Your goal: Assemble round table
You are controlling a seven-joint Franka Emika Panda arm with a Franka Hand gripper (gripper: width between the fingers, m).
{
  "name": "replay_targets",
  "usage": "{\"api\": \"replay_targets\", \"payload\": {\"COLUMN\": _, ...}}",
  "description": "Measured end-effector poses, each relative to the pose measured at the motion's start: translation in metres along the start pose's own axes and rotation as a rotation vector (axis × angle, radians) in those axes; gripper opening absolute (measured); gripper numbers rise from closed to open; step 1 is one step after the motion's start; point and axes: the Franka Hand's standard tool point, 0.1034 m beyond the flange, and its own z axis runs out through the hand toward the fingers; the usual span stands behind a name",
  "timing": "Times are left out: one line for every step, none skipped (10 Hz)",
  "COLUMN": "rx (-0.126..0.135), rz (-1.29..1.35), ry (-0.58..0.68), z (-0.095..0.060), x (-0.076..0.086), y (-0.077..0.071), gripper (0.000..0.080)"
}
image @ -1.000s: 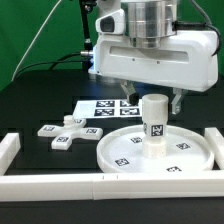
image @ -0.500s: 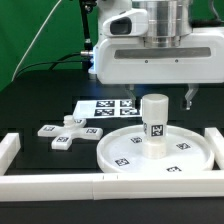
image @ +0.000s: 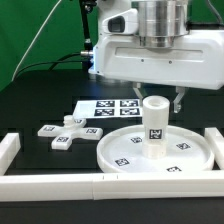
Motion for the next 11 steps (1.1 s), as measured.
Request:
{"api": "replay_targets", "payload": {"rx": -0.004, "rz": 0.116, "ry": -0.008, "z": 0.003, "x": -0.004, "y": -0.003, "gripper": 0.0144}}
{"api": "replay_targets", "payload": {"rx": 0.002, "rz": 0.219, "ry": -0.015, "z": 0.005, "x": -0.006, "y": -0.006, "gripper": 0.0144}}
{"api": "replay_targets", "payload": {"rx": 0.033, "rz": 0.380, "ry": -0.018, "z": 0.004, "x": -0.005, "y": -0.010, "gripper": 0.0047}}
{"api": "replay_targets", "payload": {"rx": 0.093, "rz": 0.540, "ry": 0.003, "z": 0.004, "x": -0.005, "y": -0.013, "gripper": 0.0010}}
{"api": "replay_targets", "payload": {"rx": 0.079, "rz": 0.460, "ry": -0.005, "z": 0.006, "x": -0.008, "y": -0.012, "gripper": 0.0003}}
{"api": "replay_targets", "payload": {"rx": 0.077, "rz": 0.420, "ry": -0.002, "z": 0.006, "x": -0.008, "y": -0.012, "gripper": 0.0003}}
{"api": "replay_targets", "payload": {"rx": 0.054, "rz": 0.312, "ry": -0.005, "z": 0.007, "x": -0.014, "y": -0.013, "gripper": 0.0001}}
{"api": "replay_targets", "payload": {"rx": 0.021, "rz": 0.102, "ry": -0.018, "z": 0.003, "x": -0.014, "y": -0.013, "gripper": 0.0001}}
{"api": "replay_targets", "payload": {"rx": 0.028, "rz": -0.070, "ry": -0.019, "z": -0.010, "x": -0.010, "y": -0.012, "gripper": 0.0001}}
{"api": "replay_targets", "payload": {"rx": 0.031, "rz": -0.201, "ry": -0.025, "z": -0.023, "x": -0.008, "y": -0.009, "gripper": 0.0001}}
{"api": "replay_targets", "payload": {"rx": 0.041, "rz": -0.278, "ry": -0.013, "z": -0.029, "x": -0.003, "y": -0.007, "gripper": 0.0125}}
